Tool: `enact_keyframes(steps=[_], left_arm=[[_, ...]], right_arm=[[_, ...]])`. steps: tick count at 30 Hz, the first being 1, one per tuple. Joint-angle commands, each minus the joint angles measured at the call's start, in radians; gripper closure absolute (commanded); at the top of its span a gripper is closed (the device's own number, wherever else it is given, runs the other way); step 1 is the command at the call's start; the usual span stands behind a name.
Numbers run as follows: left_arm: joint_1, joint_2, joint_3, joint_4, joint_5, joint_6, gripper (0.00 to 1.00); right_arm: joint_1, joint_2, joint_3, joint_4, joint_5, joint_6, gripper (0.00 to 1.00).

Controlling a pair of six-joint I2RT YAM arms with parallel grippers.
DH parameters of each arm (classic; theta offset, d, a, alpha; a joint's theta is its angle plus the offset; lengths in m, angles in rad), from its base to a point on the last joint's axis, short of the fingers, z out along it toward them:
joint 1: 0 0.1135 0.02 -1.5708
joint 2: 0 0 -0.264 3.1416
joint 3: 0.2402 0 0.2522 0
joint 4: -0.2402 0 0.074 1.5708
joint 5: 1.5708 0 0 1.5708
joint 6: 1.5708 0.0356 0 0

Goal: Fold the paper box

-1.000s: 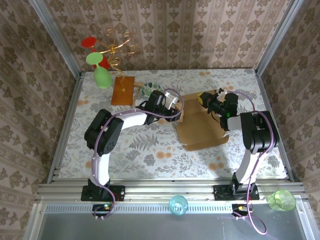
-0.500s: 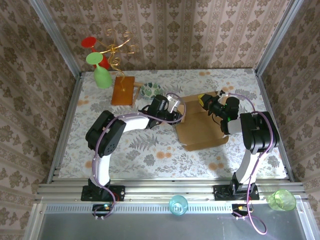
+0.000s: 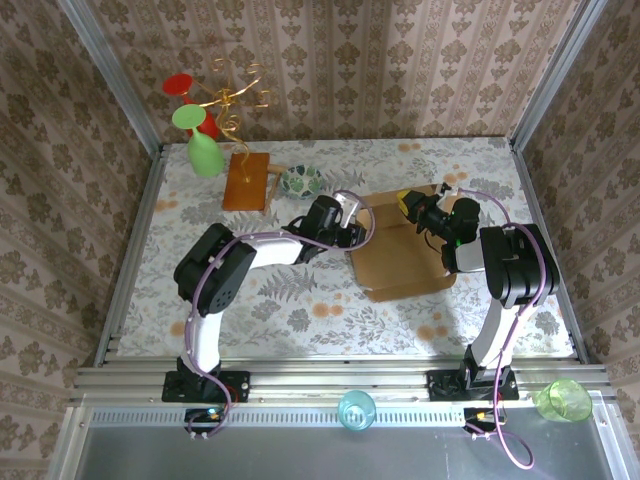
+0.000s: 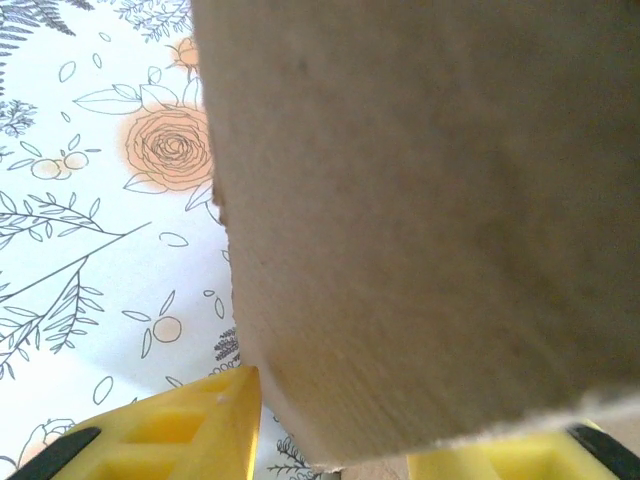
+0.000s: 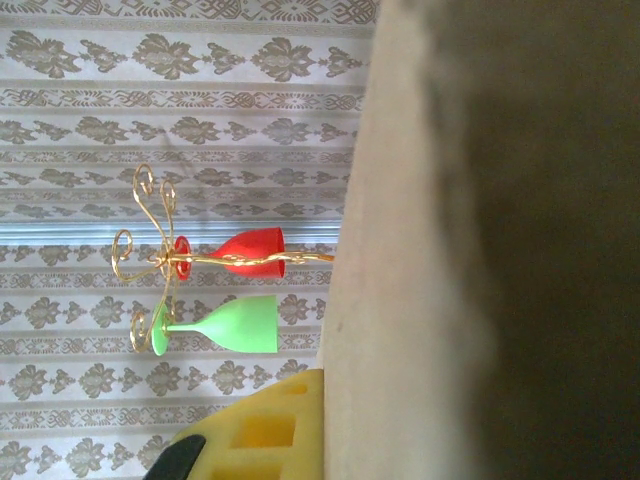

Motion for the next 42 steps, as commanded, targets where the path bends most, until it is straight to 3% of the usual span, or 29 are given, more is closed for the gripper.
enact_keyframes(steps=[1, 30, 33, 37, 42], left_arm=[[-0.015, -0.008, 0.015, 0.037, -0.081, -0.03, 0.58], [-0.082, 0.089, 0.175, -0.121, -0.397, -0.07, 0.68], [-0.082, 0.096, 0.189, -0.128, -0.41, -0.072, 0.72], [-0.084, 0.108, 0.209, -0.143, -0.424, -0.076, 0.88], [-0.09, 0.123, 0.23, -0.171, -0.448, -0.083, 0.97]], right_arm=[[-0.004, -0.008, -0.022, 0.014, -0.008, -0.006, 1.0], [0.006, -0.005, -0.011, -0.013, -0.002, -0.001, 1.0], [0.008, -0.004, -0.009, -0.015, -0.002, -0.001, 1.0], [0.011, -0.001, -0.003, -0.019, 0.002, 0.0, 1.0], [0.017, -0.003, -0.002, -0.022, 0.013, 0.007, 1.0]])
